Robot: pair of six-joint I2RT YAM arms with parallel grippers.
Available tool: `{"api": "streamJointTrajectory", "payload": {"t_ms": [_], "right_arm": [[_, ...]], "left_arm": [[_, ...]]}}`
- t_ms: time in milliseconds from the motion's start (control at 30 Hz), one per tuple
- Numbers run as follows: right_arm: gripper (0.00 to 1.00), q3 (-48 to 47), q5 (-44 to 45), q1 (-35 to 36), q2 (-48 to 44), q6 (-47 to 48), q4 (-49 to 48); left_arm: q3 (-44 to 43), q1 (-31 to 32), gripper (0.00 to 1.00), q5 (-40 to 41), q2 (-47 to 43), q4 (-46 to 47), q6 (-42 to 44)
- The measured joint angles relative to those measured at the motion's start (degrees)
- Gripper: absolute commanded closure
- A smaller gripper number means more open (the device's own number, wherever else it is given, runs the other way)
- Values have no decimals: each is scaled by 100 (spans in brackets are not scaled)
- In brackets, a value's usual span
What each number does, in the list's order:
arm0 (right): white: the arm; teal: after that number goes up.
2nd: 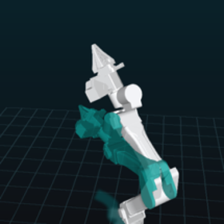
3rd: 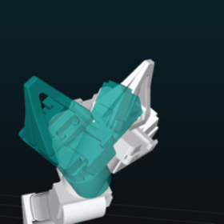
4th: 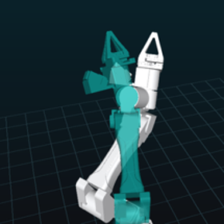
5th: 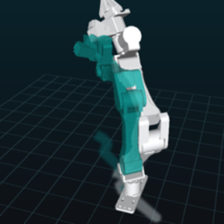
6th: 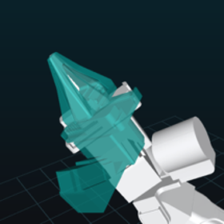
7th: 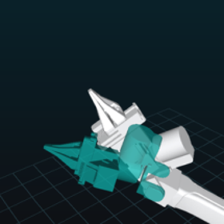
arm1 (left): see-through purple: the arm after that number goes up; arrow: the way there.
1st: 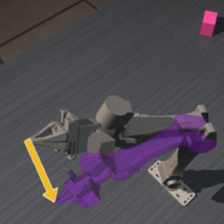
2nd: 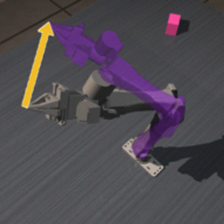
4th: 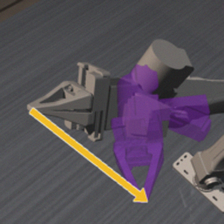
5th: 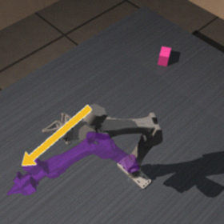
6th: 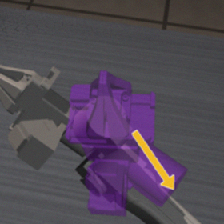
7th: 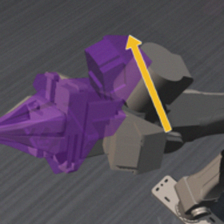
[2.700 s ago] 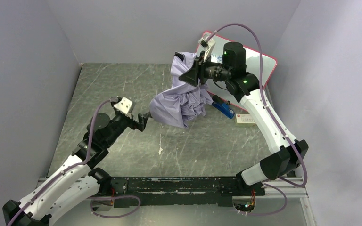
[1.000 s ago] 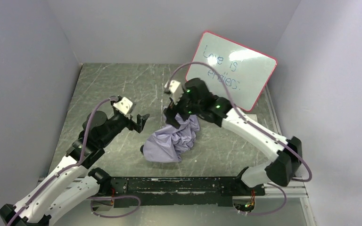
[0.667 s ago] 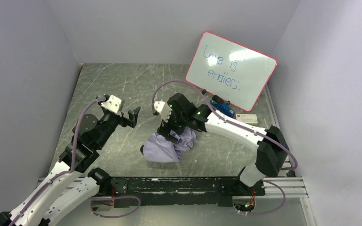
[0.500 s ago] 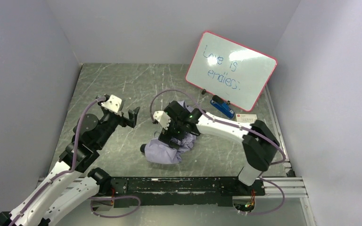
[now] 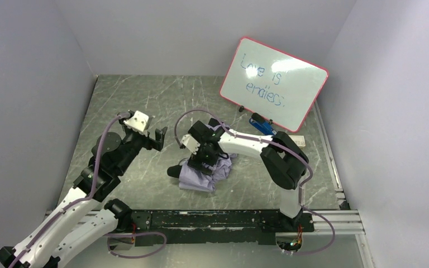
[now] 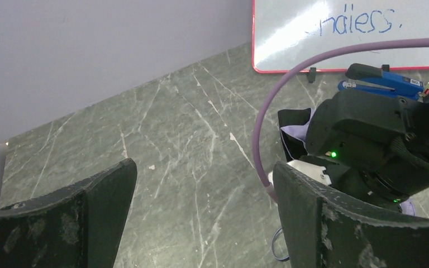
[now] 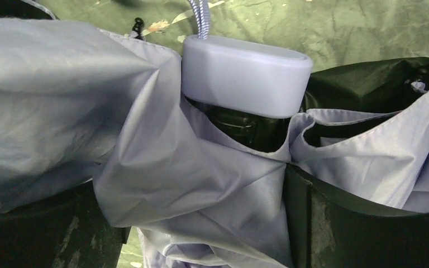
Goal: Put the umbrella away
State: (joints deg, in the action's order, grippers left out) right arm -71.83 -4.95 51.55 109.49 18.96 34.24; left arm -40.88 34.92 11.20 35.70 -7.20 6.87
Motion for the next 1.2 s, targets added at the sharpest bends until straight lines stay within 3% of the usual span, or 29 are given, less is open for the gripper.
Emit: {"api": "streamJointTrajectory", "payload": {"t_ms": [167, 267, 400, 567, 933, 1200], "right_arm": [[34, -199, -254, -219, 195, 28, 201], [57, -238, -400, -354, 229, 37, 205], [66, -240, -533, -557, 258, -81, 92], [98, -232, -581, -586, 251, -221, 52], [100, -2, -1263, -1139, -389, -551, -81], [100, -1309, -1484, -1919, -1067, -739, 673]], "left_arm": [[0, 0, 5, 0, 20, 0, 4], [0, 0, 5, 0, 26, 0, 11], [0, 0, 5, 0, 92, 2, 37], [0, 0, 5, -2, 195, 2, 66], [2, 0, 5, -9, 203, 7, 63], [144, 0, 6, -334, -76, 55, 116]]}}
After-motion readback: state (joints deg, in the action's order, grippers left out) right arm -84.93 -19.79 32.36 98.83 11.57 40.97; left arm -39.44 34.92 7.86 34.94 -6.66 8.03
